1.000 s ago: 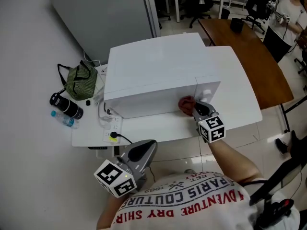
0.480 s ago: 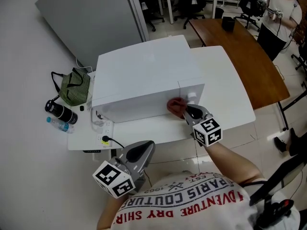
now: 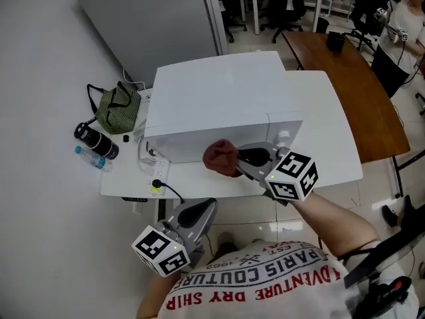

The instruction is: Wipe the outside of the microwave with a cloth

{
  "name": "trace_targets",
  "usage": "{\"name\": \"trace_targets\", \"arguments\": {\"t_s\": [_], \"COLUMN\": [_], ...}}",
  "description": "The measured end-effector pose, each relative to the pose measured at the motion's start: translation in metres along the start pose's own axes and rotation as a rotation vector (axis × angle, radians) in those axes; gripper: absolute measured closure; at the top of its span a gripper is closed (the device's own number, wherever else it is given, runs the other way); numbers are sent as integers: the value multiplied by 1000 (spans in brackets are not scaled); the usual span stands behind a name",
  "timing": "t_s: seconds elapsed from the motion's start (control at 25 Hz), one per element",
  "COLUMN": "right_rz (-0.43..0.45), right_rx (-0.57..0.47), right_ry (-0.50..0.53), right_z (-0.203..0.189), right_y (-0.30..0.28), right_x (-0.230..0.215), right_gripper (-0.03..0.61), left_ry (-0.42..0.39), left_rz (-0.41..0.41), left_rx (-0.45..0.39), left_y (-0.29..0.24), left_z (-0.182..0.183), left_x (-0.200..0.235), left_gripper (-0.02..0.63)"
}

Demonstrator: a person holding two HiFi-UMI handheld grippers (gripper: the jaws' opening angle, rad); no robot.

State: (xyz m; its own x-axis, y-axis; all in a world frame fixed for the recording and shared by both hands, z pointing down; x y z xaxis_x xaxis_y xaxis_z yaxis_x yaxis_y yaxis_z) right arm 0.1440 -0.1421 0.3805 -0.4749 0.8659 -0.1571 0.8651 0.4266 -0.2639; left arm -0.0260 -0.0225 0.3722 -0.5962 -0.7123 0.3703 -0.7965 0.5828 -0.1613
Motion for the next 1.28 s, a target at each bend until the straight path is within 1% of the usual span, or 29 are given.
{"name": "trace_targets", "arguments": {"t_s": [0.08,0.16,0.24,0.36,0.44,0.56,0.72,0.88,0.96,1.16,1.28], "right_rz": [41,64,82,101,119,141,102,44,30,4,-32], "right_rx": [8,33,59,86,103,153,272,397,447,528,551], "right_ry": [32,82,117,139,130,49,6,9,-10,-83,-93], "right_z": [29,52,71,94,106,119,125,126,125,124,127], "right_y": [-20,-45,-73,-116,-147,-192,-234,-253,-257,-259,-249], "right_x": [5,10,16,22,27,27,17,8,3,-8,-14], "right_gripper": [541,541,541,541,541,543,542,543,543,541,541], "left_ry": [2,0,-7,-20,-21,-21,-24,-32,-36,-58,-65], "left_rz": [10,15,14,21,30,47,62,64,58,26,-6], "left_rx": [-15,-28,-36,-57,-71,-90,-117,-149,-163,-190,-202], "left_y": [15,31,48,74,92,118,147,167,172,171,164], "left_z": [4,9,15,25,30,34,38,44,46,52,59], "left_x": [12,26,42,68,86,110,133,147,153,158,155], "left_gripper": [612,612,612,612,612,612,612,612,612,612,612]}}
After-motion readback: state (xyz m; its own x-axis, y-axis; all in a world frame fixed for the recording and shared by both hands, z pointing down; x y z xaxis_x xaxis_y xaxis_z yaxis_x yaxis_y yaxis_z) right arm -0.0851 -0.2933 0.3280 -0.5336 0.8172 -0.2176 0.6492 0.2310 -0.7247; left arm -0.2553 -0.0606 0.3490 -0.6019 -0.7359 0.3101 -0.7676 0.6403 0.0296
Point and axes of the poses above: the fingertips, and each gripper's own axes: y backward along the fingers, x to its left, z out of its top, the point moved 8 cm from there along y, backward along the fingers, and after that the axes turned 4 degrees about -z, right-handed, at the moved point
